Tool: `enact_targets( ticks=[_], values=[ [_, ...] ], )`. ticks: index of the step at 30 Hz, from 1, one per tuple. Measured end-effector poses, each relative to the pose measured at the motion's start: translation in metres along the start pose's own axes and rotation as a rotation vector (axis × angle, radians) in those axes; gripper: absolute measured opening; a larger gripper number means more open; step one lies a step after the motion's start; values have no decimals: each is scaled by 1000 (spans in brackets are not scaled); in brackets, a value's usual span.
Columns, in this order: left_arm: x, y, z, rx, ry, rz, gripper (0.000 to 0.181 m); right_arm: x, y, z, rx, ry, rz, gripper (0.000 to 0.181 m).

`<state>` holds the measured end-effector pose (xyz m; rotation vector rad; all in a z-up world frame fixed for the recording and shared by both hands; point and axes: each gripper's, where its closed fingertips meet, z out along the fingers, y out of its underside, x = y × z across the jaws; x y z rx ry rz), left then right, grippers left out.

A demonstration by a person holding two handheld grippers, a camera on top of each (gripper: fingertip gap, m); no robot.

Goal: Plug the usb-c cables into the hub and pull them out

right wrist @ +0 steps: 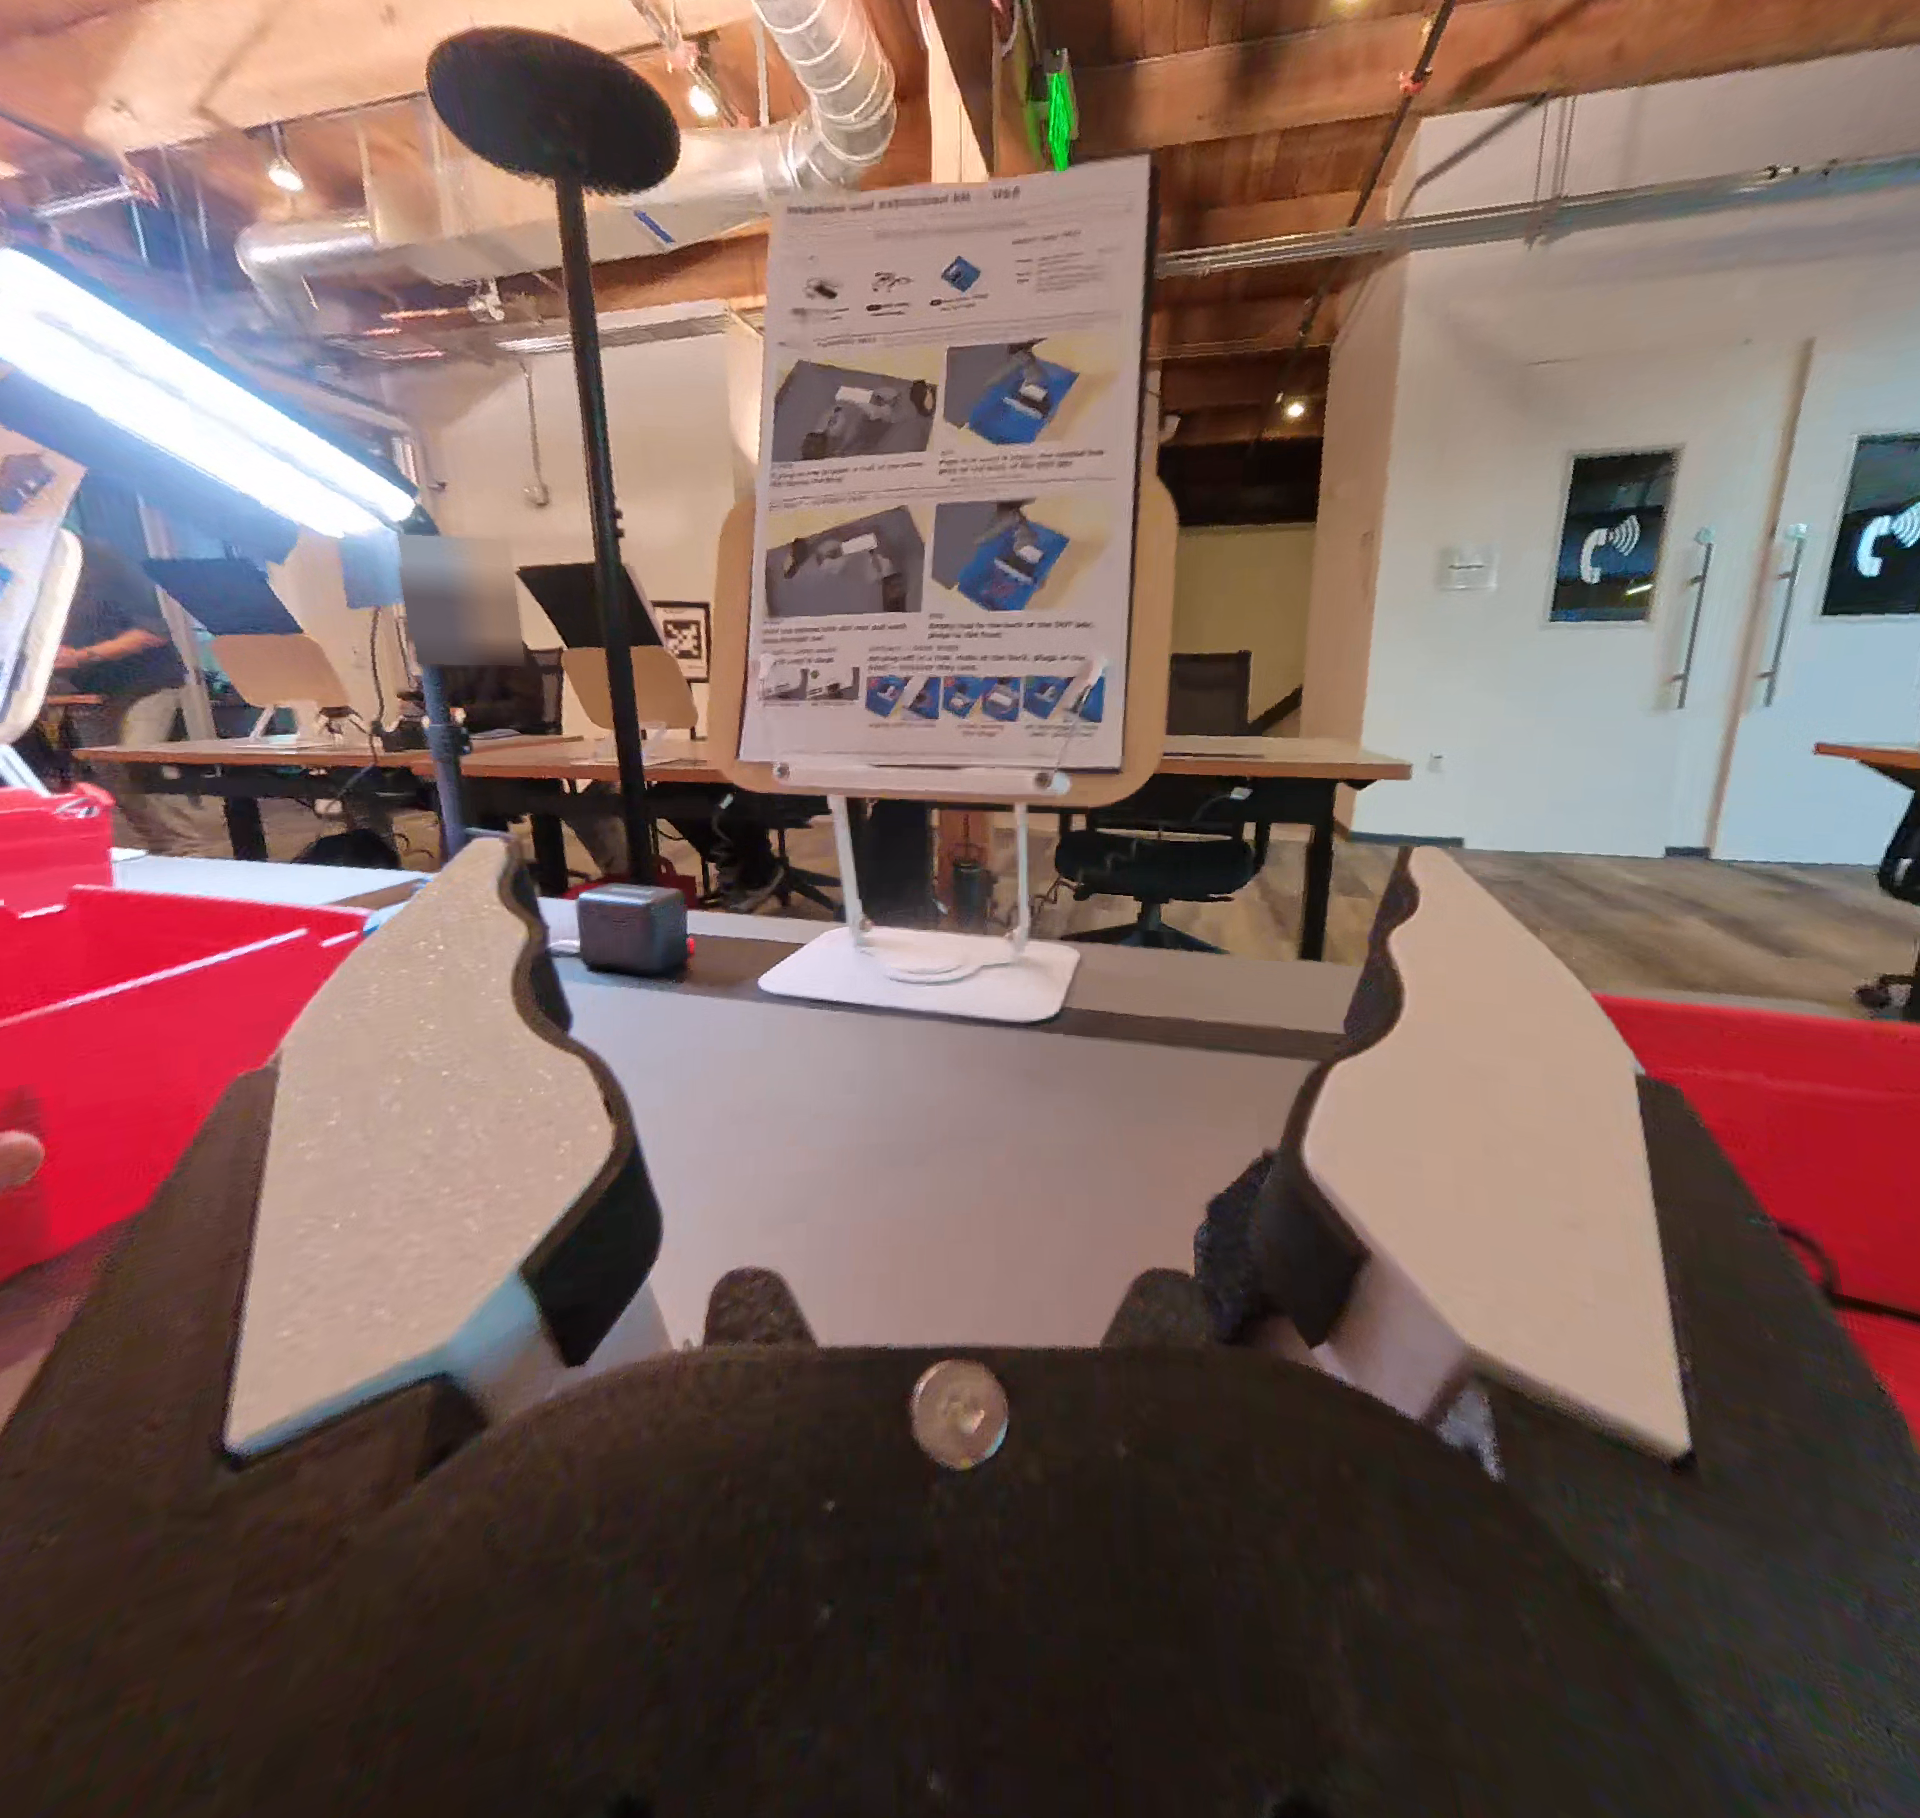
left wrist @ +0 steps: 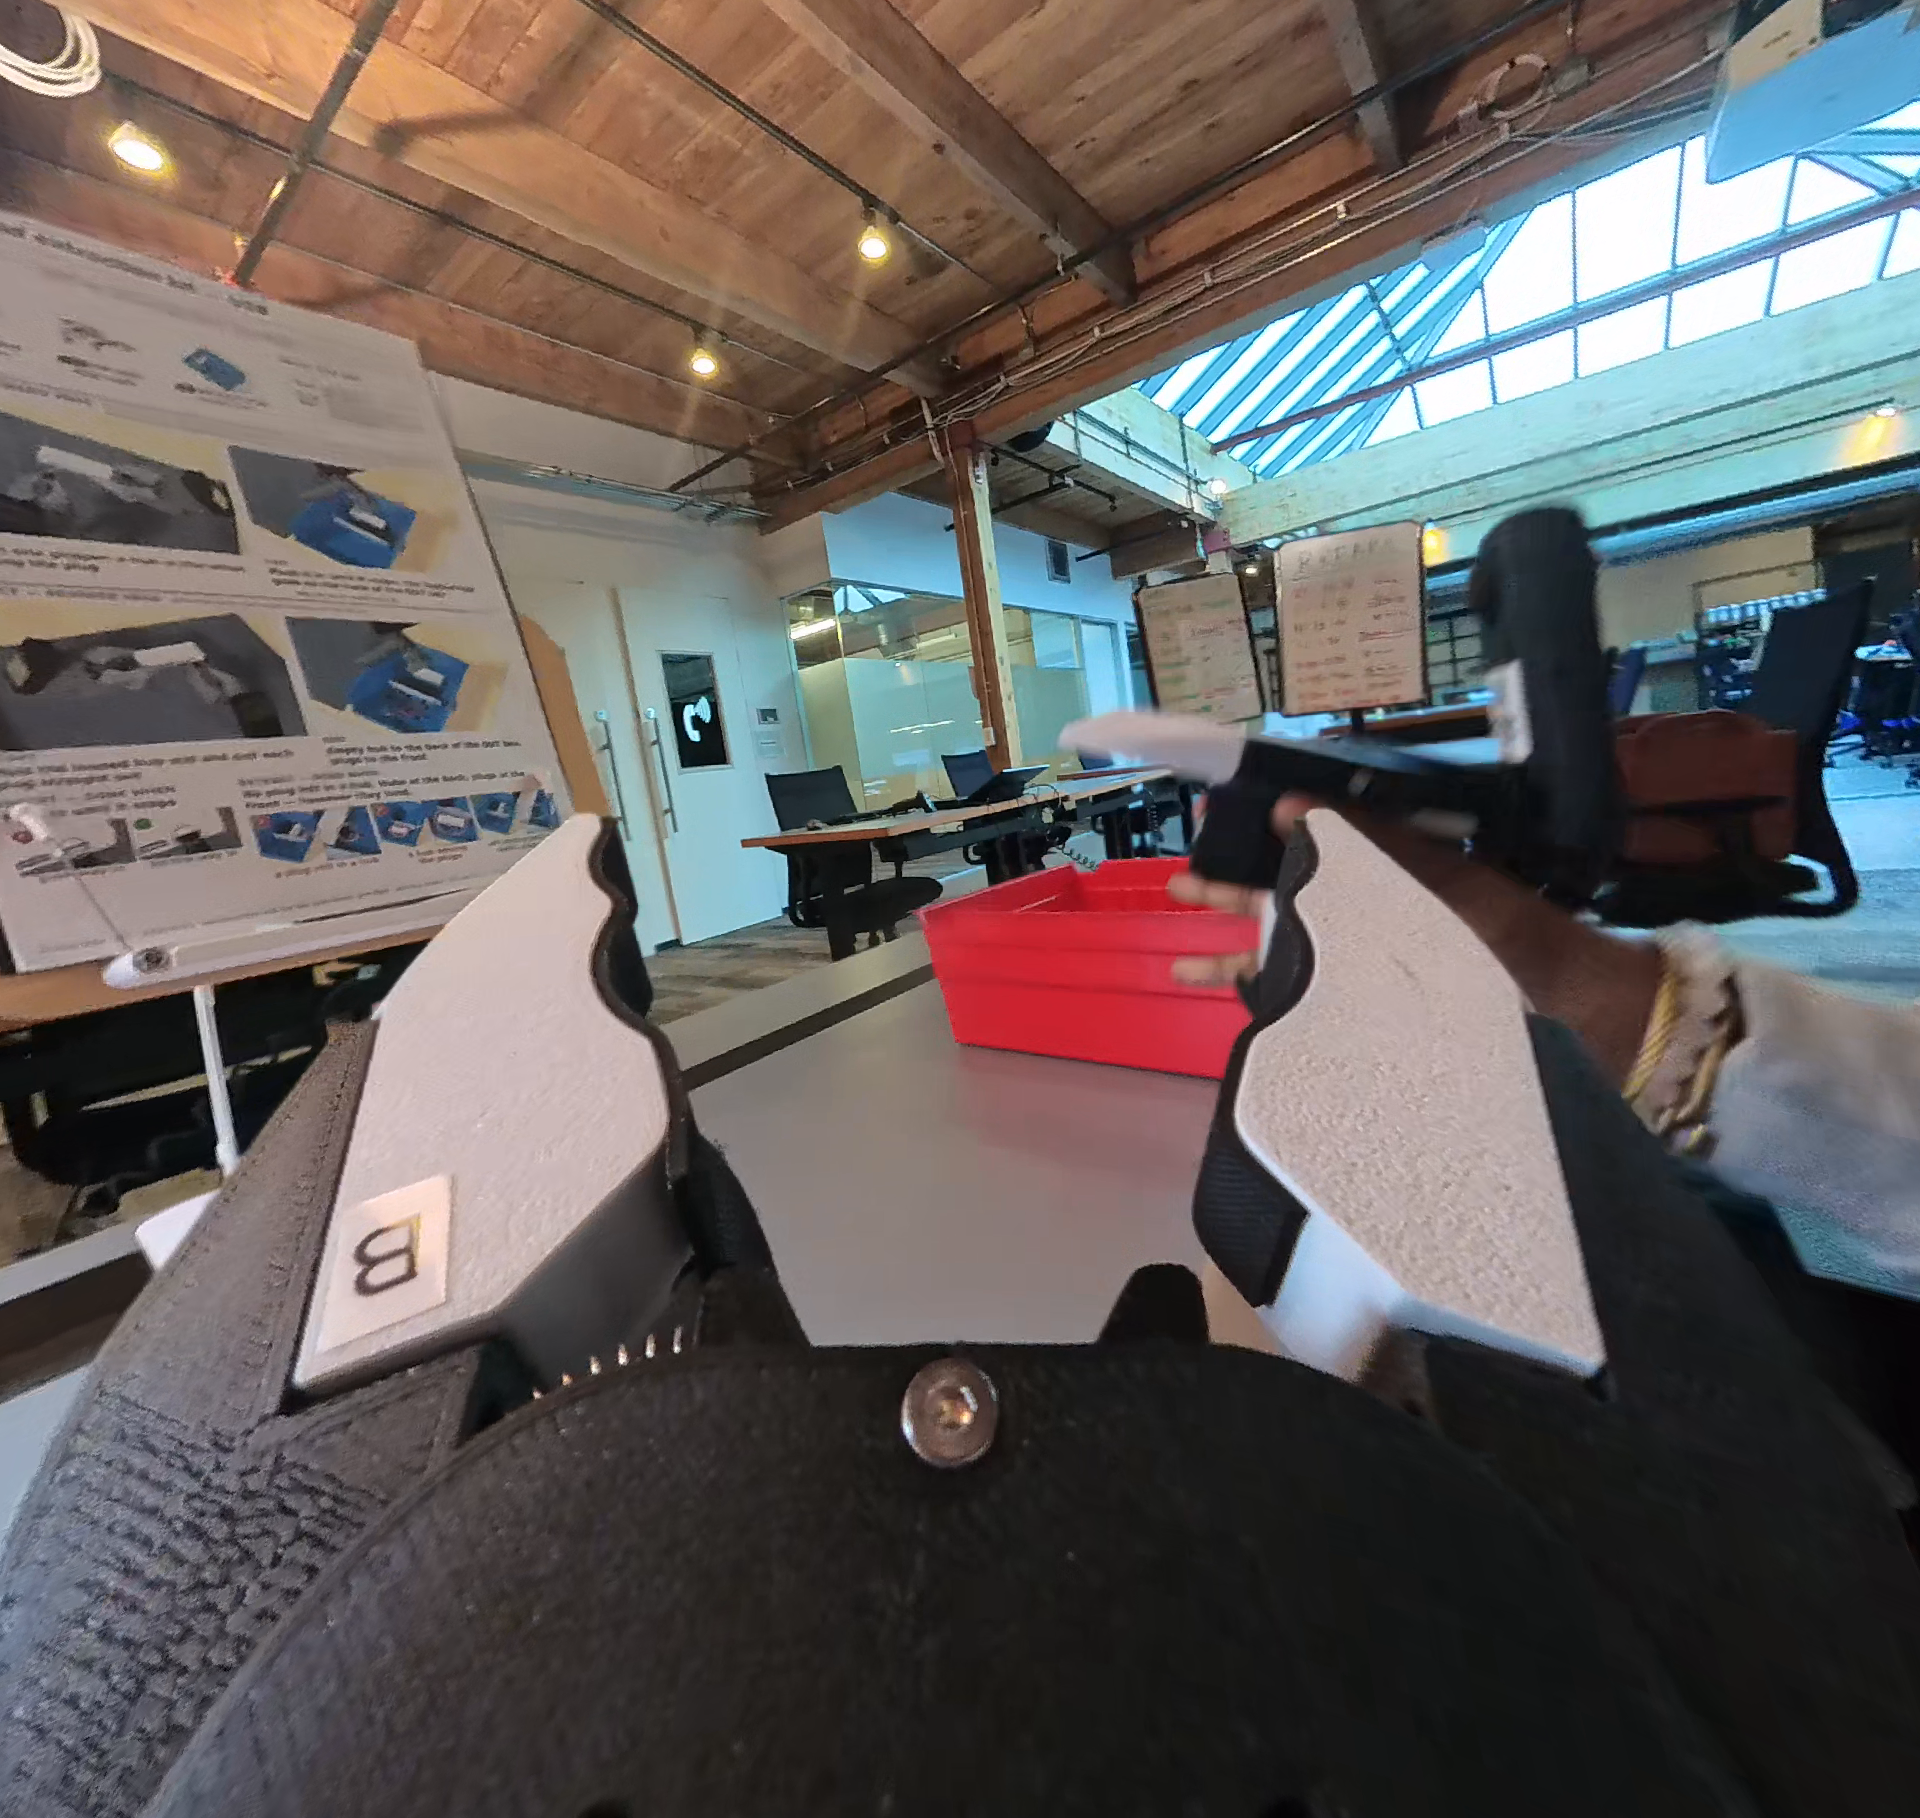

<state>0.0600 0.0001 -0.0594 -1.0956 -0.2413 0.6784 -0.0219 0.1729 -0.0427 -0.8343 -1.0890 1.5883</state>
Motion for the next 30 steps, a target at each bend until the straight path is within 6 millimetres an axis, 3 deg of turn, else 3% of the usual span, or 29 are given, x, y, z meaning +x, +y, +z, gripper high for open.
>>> enact_targets(
  ticks=[3,8,11,14,16,19,23,26,30],
  values=[
    [15,-22,0,4,39,6,116,-13,32,0,-52,-35,-5,146],
    [8,-69,-18,-26,23,-5,115,-16,31,0,-45,-51,-25,144],
    [-21,-104,-45,-63,-70,36,105,-19,33,0,-53,-81,32,145],
    [-74,-133,-85,-170,-263,106,96,-24,35,0,-52,-114,73,146],
    [-114,-137,-115,-322,-368,162,89,-26,33,0,-38,-132,103,145],
    [-159,-121,-151,-591,-378,138,88,-25,30,-1,-19,-134,111,144],
    [-184,-71,-186,-983,-257,23,81,-27,32,-1,-20,-140,107,144],
    [-188,-34,-207,-1234,-152,103,77,-28,34,0,-28,-141,105,144],
    [-182,-2,-216,-1405,-51,155,74,-28,37,0,-34,-150,125,142]
  ],
)
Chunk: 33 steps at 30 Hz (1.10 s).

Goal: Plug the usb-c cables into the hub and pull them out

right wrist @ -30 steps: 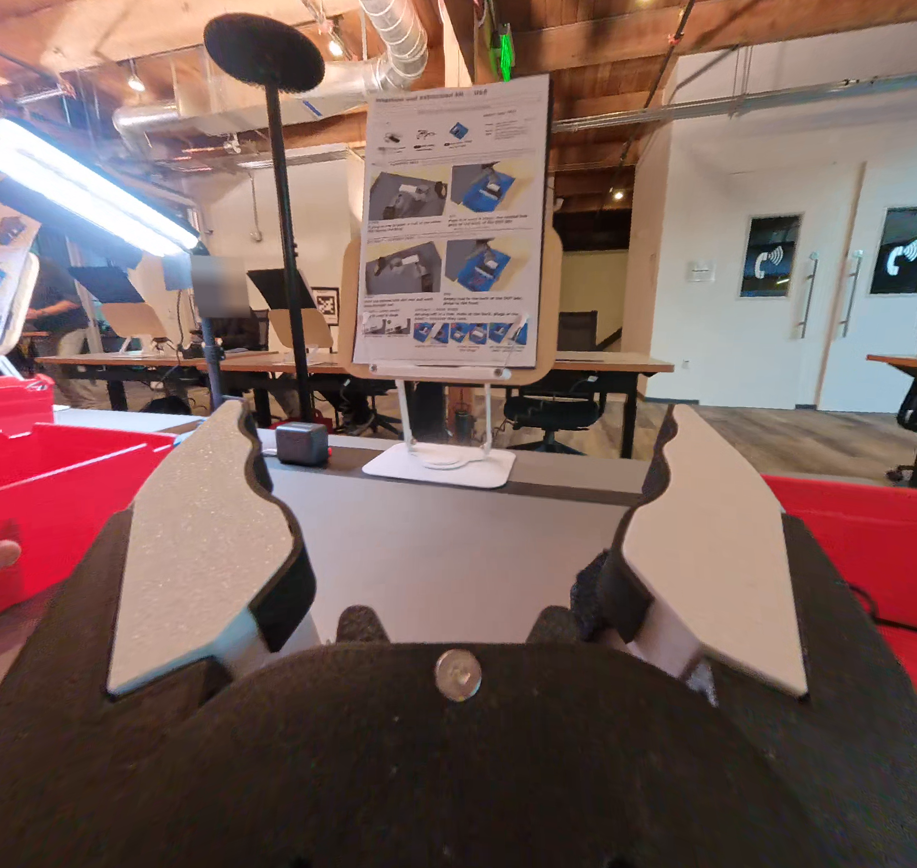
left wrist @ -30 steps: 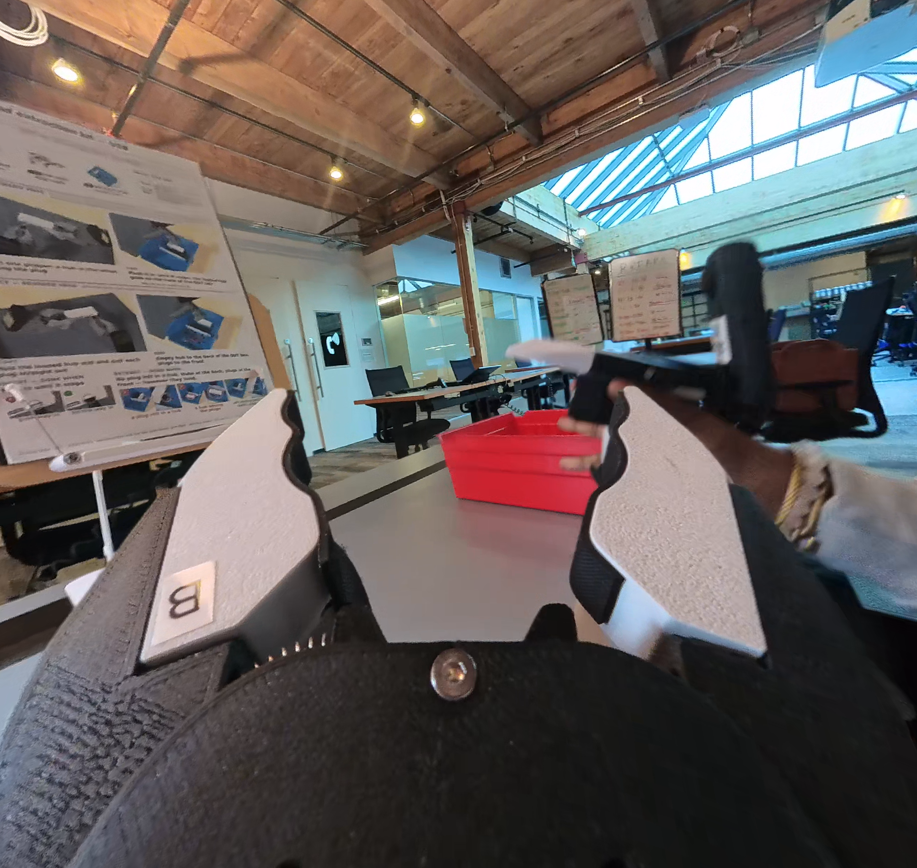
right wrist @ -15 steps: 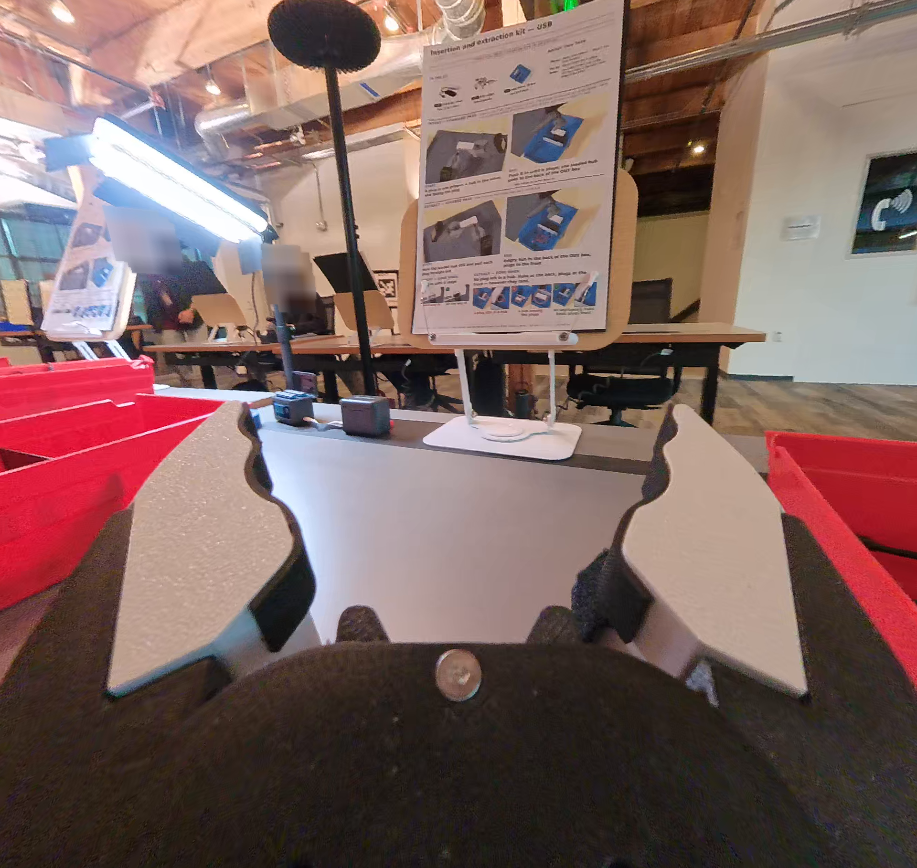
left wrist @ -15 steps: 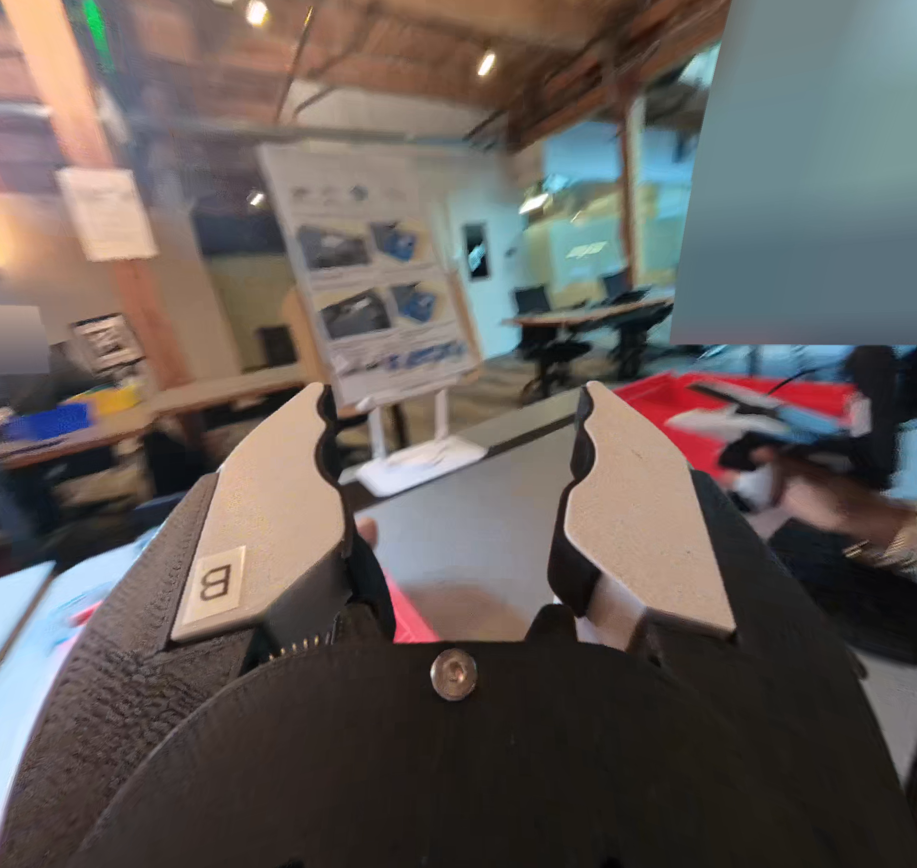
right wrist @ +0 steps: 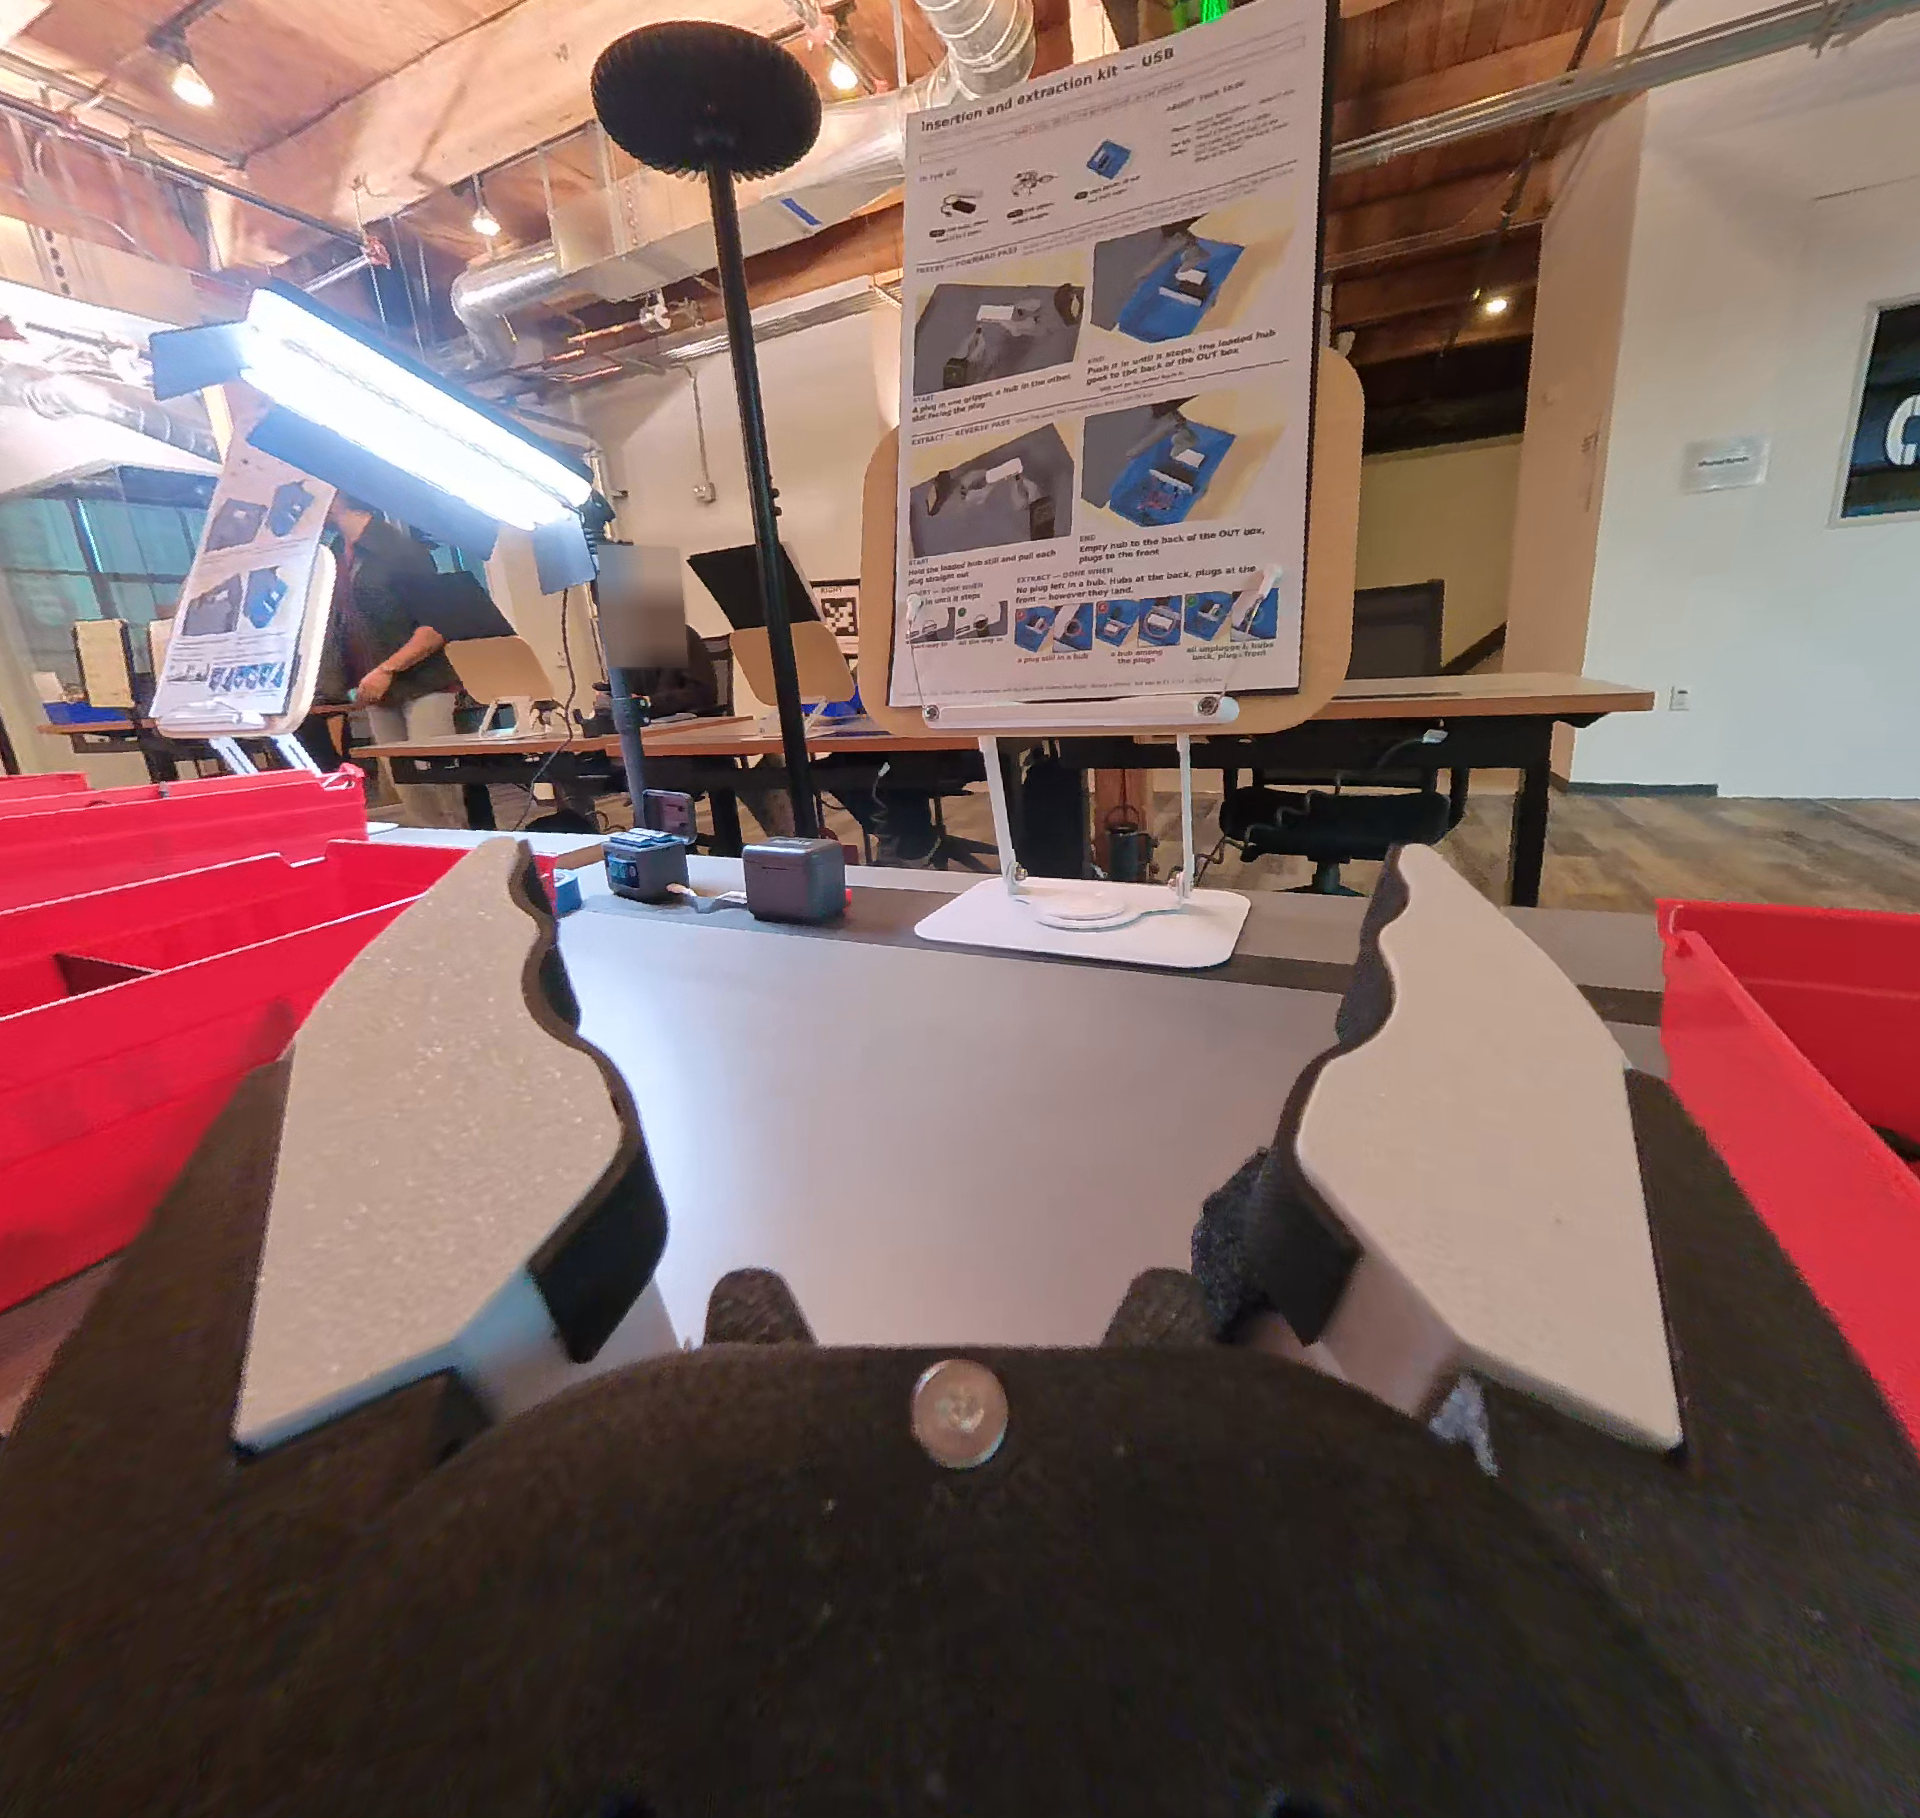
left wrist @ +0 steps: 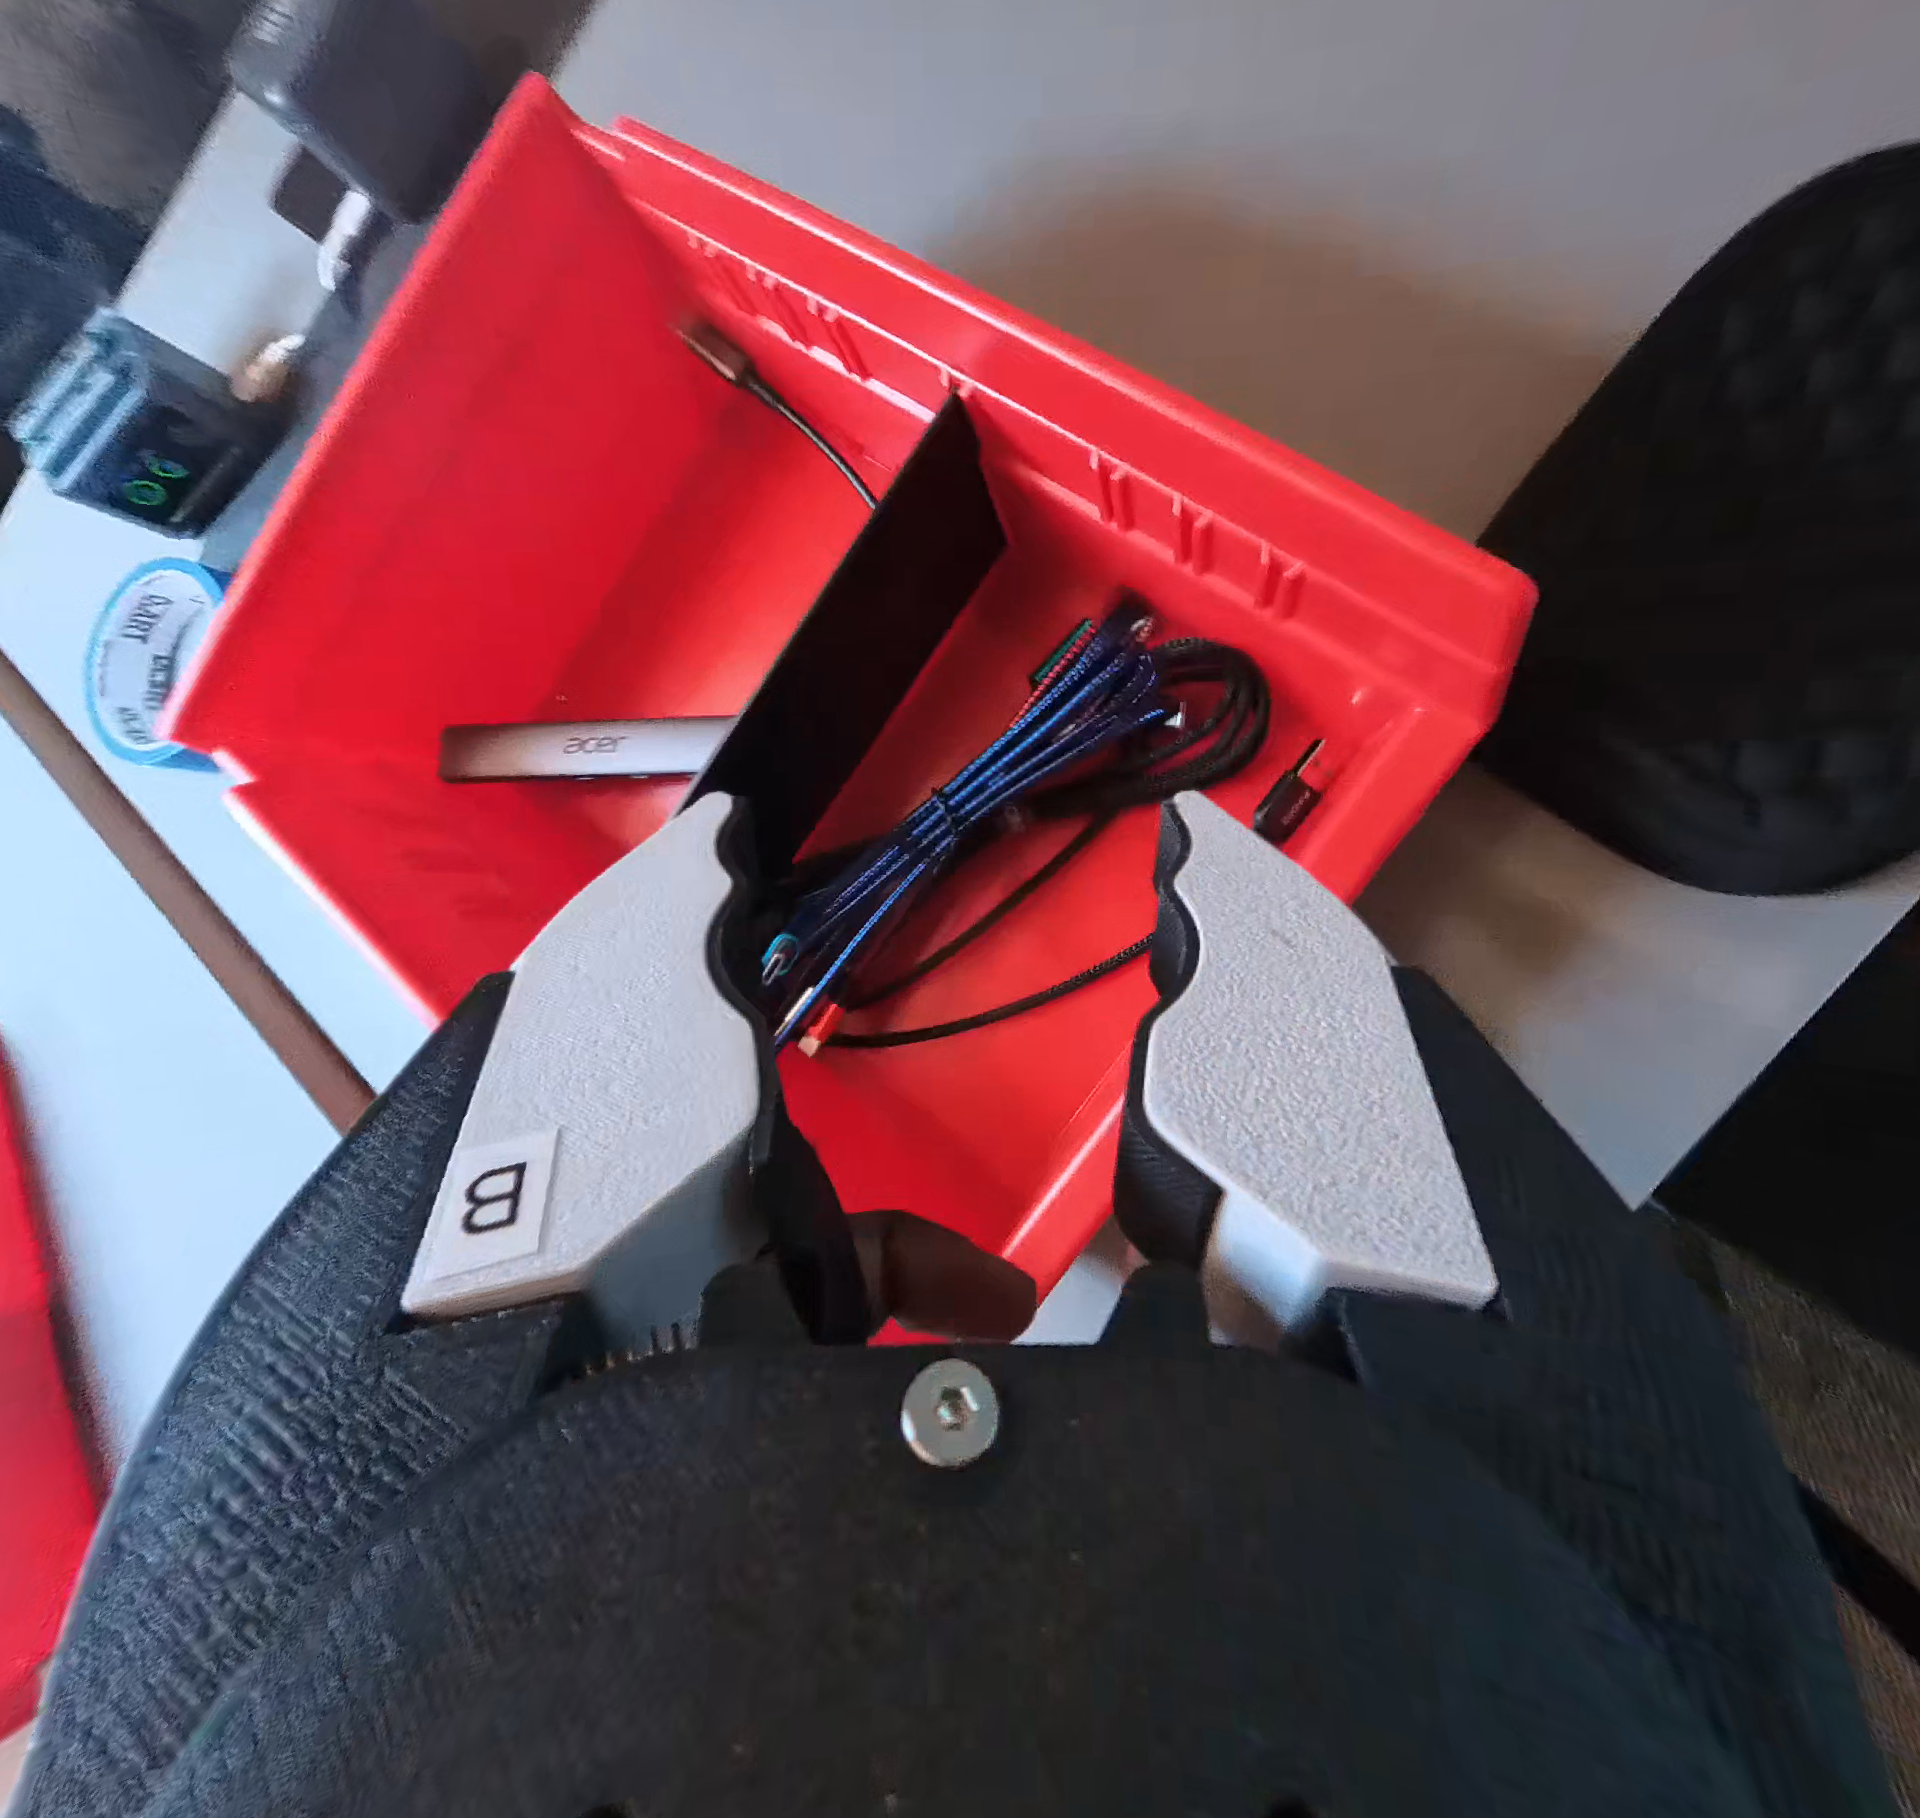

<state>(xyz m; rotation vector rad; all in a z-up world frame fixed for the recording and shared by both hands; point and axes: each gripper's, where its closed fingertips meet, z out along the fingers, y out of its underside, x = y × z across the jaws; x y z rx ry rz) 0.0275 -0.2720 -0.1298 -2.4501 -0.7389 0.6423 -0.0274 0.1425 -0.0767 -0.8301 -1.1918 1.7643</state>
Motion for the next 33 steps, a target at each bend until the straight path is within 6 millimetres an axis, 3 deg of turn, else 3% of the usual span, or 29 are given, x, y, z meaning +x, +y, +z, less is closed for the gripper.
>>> enact_targets(
  ticks=[3,8,19,28,33],
  values=[
    [5,2,11,-49,51,25,71,1,-1,-1,9,0,11,142],
    [7,23,27,-199,126,139,71,1,-2,-1,13,-7,20,141],
    [8,41,59,-298,171,275,67,2,0,-1,6,-9,40,139],
    [8,53,71,-351,181,319,67,0,2,0,-3,-14,33,138],
    [6,57,72,-362,177,321,52,0,2,0,-3,-15,37,138]
  ],
)
